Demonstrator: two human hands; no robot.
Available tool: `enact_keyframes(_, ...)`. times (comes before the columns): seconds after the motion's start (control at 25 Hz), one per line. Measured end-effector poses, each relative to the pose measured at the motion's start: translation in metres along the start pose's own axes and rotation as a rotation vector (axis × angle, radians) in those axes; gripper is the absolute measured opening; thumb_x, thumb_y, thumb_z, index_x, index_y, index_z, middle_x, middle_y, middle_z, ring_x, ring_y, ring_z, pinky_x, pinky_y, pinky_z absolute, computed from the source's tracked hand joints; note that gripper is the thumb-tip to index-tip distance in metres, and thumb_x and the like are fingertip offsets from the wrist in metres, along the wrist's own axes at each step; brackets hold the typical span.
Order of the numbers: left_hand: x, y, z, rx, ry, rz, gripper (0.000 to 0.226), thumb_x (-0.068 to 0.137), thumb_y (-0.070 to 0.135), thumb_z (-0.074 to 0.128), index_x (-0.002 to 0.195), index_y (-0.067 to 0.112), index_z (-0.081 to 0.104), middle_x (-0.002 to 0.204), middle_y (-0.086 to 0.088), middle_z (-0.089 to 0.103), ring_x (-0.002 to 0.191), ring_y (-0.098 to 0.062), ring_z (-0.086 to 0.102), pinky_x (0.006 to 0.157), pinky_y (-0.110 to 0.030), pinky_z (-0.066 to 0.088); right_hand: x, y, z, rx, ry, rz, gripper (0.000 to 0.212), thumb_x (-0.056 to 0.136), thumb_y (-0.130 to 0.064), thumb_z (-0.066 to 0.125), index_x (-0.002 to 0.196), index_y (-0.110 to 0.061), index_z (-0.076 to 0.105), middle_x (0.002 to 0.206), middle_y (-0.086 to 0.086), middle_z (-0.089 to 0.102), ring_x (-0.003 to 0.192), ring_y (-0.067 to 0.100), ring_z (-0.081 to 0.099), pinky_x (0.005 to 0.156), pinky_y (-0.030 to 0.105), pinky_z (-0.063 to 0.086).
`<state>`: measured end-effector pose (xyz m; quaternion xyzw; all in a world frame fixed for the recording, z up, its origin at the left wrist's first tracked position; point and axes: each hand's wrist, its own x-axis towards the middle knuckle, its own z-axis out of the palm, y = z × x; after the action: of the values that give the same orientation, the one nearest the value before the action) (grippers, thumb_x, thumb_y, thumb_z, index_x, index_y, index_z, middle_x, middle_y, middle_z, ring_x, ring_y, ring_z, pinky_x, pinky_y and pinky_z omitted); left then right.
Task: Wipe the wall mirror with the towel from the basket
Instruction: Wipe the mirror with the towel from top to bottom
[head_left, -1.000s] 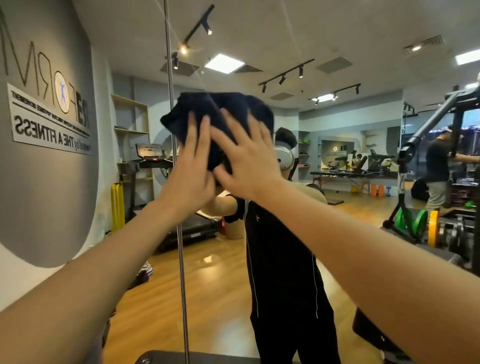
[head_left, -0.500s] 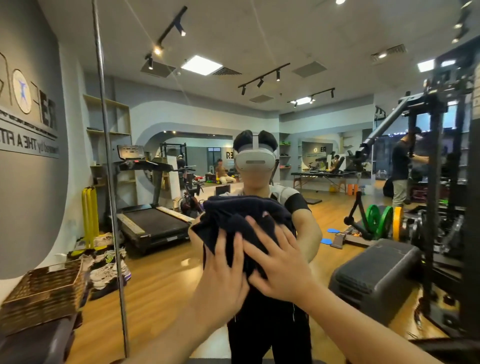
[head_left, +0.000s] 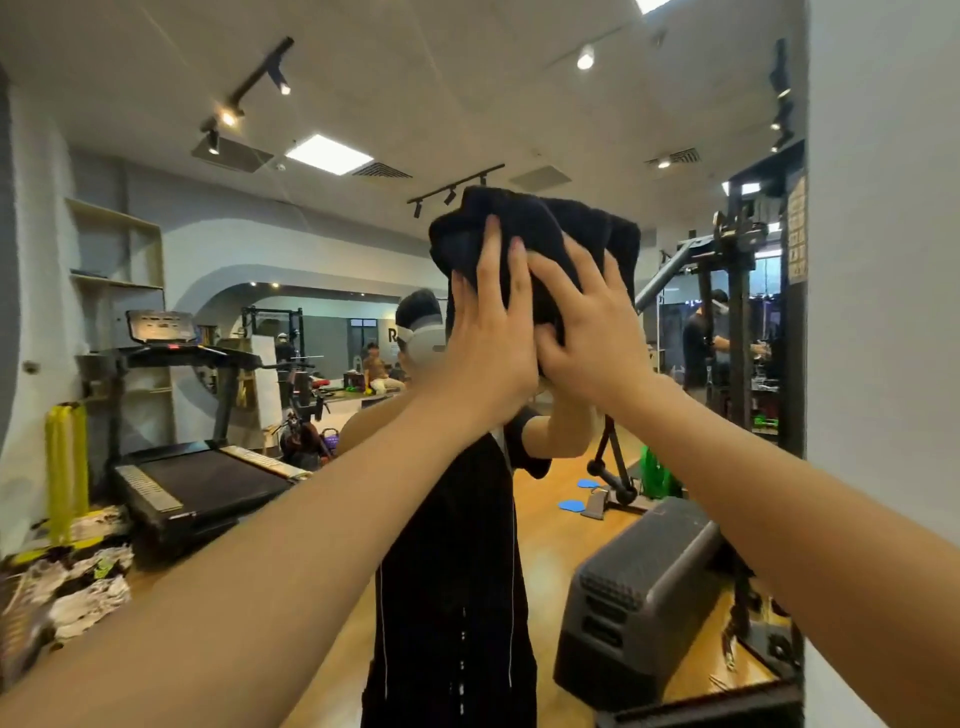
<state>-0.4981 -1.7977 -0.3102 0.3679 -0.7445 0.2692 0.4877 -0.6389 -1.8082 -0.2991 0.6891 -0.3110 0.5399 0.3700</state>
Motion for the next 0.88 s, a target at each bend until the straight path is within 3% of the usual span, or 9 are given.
enact_keyframes(0.2, -0.058, -0.045, -0.026, -0.023, -0.053, 0.015, 0.083, 0.100, 0.021, 0.046, 0.162, 0.003, -0.006, 0.168, -0.011, -0.023, 0.157, -0.041, -0.002, 0.125, -0.056, 0.024, -0.025, -0.055, 0.029, 0.050, -0.023, -0.024, 0.068, 0.084, -0.027, 0.063, 0.151, -0.024, 0.051, 0.165, 0.008, 0.035, 0.151, 0.039, 0.029, 0.120, 0.060, 0.024)
enact_keyframes(0.32, -0.130, -0.052, -0.009, 0.056, -0.075, -0.025, 0.074, 0.105, 0.033, 0.030, 0.160, -0.003, -0.003, 0.168, -0.019, -0.019, 0.155, -0.048, 0.005, 0.124, -0.058, 0.025, -0.081, -0.074, 0.035, 0.094, -0.120, -0.086, 0.074, 0.077, -0.025, 0.068, 0.150, -0.022, 0.053, 0.167, 0.009, 0.032, 0.152, 0.041, 0.028, 0.122, 0.060, 0.022)
enact_keyframes(0.4, -0.175, -0.041, 0.016, 0.078, -0.099, -0.038, 0.076, 0.104, 0.035, 0.033, 0.160, -0.007, 0.004, 0.168, -0.025, -0.011, 0.152, -0.053, 0.011, 0.123, -0.059, 0.023, -0.134, -0.071, 0.031, 0.112, -0.184, -0.102, 0.079, 0.074, -0.022, 0.071, 0.151, -0.021, 0.052, 0.168, 0.009, 0.029, 0.155, 0.040, 0.023, 0.124, 0.061, 0.020)
enact_keyframes(0.52, -0.213, 0.005, 0.068, 0.087, -0.192, 0.038, 0.090, 0.091, 0.027, 0.059, 0.158, -0.010, 0.011, 0.165, -0.034, 0.003, 0.146, -0.058, 0.016, 0.118, -0.064, 0.028, -0.213, -0.031, 0.004, 0.050, -0.266, -0.066, 0.087, 0.075, -0.020, 0.074, 0.155, -0.024, 0.043, 0.170, 0.006, 0.024, 0.158, 0.038, 0.015, 0.121, 0.065, 0.025)
enact_keyframes(0.64, -0.205, 0.072, 0.123, 0.071, -0.289, 0.080, 0.101, 0.087, 0.028, 0.066, 0.158, -0.010, 0.005, 0.165, -0.034, -0.001, 0.147, -0.058, 0.023, 0.119, -0.066, 0.015, -0.249, 0.033, -0.038, -0.037, -0.319, -0.003, 0.095, 0.074, -0.013, 0.078, 0.158, -0.028, 0.036, 0.171, 0.004, 0.023, 0.159, 0.037, 0.014, 0.118, 0.067, 0.033)
enact_keyframes(0.76, -0.152, 0.134, 0.158, -0.006, -0.184, 0.051, 0.102, 0.084, 0.028, 0.063, 0.159, -0.007, 0.003, 0.166, -0.032, 0.000, 0.142, -0.054, 0.037, 0.119, -0.060, 0.018, -0.233, 0.100, -0.079, -0.122, -0.366, 0.047, 0.095, 0.078, -0.009, 0.078, 0.158, -0.031, 0.032, 0.172, 0.000, 0.019, 0.158, 0.040, 0.016, 0.112, 0.065, 0.043)
enact_keyframes(0.88, -0.067, 0.170, 0.169, -0.031, -0.043, 0.059, 0.103, 0.089, 0.026, 0.057, 0.157, -0.005, -0.015, 0.166, -0.030, -0.011, 0.147, -0.053, 0.029, 0.122, -0.059, 0.007, -0.175, 0.150, -0.111, -0.183, -0.326, 0.083, 0.084, 0.084, -0.009, 0.074, 0.156, -0.028, 0.036, 0.171, -0.002, 0.020, 0.155, 0.041, 0.024, 0.104, 0.055, 0.054)
